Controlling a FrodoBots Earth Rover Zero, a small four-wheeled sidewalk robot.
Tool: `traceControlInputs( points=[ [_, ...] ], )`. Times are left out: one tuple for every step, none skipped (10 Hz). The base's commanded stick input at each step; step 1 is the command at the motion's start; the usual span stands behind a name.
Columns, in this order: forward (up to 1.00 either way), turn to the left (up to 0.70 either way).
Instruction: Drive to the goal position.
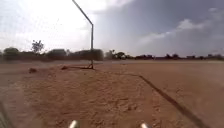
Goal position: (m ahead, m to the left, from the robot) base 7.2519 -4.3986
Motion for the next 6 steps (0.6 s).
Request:
traceControlInputs(
  points=[
    [0.0,0.0],
    [0.0,0.0],
    [0.0,0.0],
    [0.0,0.0],
    [0.28,0.0],
    [0.6,0.0]
  ],
)
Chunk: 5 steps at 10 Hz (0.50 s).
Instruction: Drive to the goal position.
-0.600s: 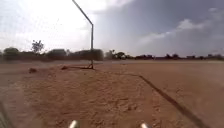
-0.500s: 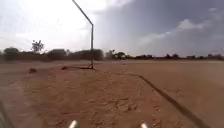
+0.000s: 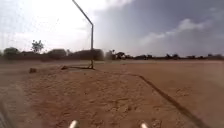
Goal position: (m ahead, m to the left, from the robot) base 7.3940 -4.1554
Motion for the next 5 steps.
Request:
traceControlInputs(
  points=[
    [0.7,0.0],
    [0.7,0.0],
    [0.7,0.0],
    [0.7,0.0],
    [0.7,0.0]
  ],
)
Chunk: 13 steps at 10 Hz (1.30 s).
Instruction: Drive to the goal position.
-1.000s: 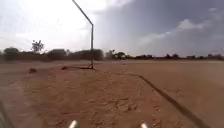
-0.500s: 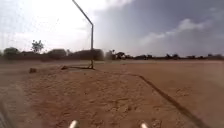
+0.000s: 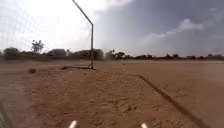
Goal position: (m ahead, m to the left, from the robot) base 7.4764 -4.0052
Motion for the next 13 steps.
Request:
traceControlInputs(
  points=[
    [0.7,0.0],
    [0.7,0.0],
    [0.7,0.0],
    [0.7,0.0],
    [0.7,0.0],
    [0.7,-0.27],
    [0.7,-0.27],
    [0.7,0.0],
    [0.7,0.0],
    [0.7,0.0],
    [0.7,0.0],
    [0.7,0.0],
    [0.7,0.0]
  ],
)
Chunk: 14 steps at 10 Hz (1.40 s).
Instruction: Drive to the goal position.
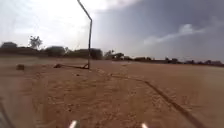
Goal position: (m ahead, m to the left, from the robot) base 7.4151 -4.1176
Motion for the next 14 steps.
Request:
traceControlInputs(
  points=[
    [0.7,0.0],
    [0.7,-0.27],
    [0.7,-0.27],
    [0.7,0.0],
    [0.7,0.0],
    [0.7,0.0],
    [0.7,0.0],
    [0.73,0.0],
    [0.79,0.0],
    [0.86,0.0],
    [0.93,0.0],
    [1.0,0.0],
    [1.0,0.0],
    [1.0,0.0]
  ],
)
